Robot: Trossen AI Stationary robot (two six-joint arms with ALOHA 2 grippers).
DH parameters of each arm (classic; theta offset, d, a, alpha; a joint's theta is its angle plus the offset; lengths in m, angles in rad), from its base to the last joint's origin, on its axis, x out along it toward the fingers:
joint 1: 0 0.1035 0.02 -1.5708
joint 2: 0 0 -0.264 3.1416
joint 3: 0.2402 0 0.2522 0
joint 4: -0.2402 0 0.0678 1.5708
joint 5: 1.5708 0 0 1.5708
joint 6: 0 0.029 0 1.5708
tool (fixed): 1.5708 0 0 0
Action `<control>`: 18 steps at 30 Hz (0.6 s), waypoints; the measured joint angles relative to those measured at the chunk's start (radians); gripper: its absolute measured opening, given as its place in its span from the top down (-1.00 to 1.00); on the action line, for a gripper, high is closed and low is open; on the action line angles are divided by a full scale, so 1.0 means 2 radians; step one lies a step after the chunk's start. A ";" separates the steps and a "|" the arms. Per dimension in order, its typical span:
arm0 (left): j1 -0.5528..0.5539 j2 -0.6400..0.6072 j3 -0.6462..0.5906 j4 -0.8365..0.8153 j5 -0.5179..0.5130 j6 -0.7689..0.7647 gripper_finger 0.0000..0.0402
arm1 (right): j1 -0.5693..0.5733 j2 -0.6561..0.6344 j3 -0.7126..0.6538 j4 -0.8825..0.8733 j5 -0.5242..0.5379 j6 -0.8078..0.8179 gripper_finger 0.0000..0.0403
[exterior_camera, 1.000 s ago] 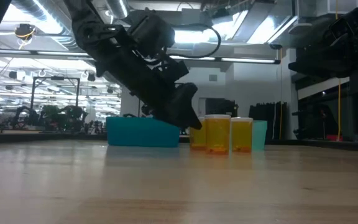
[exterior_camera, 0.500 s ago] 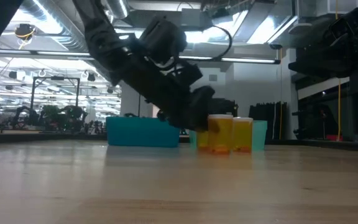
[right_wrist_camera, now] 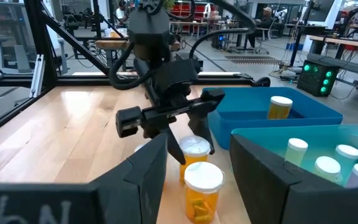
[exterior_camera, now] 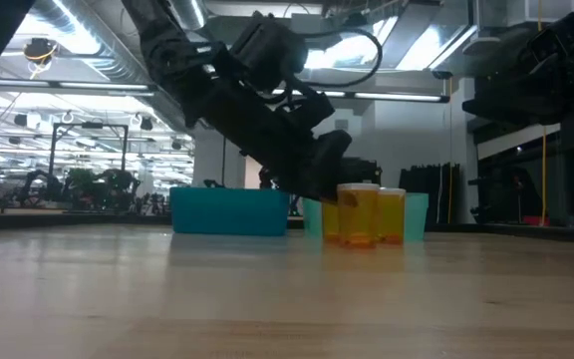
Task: Pick and place medicine bottles into bin by pill shape (circle, oval)
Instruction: Put the orange capsule bottle into the blue bin
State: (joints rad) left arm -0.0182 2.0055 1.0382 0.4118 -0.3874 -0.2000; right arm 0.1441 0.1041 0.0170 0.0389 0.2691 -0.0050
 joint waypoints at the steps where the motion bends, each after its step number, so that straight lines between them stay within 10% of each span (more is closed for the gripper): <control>1: -0.003 -0.006 0.000 -0.006 0.001 0.000 0.08 | 0.000 0.000 0.000 0.000 0.000 0.000 0.12; 18: 0.076 -0.233 0.000 -0.266 -0.109 0.057 0.09 | 0.000 0.000 0.000 0.000 0.000 0.000 0.12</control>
State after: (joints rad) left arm 0.1329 1.5404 1.0386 -0.1195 -0.6055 -0.0863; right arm 0.1440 0.1040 0.0170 0.0391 0.2691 -0.0051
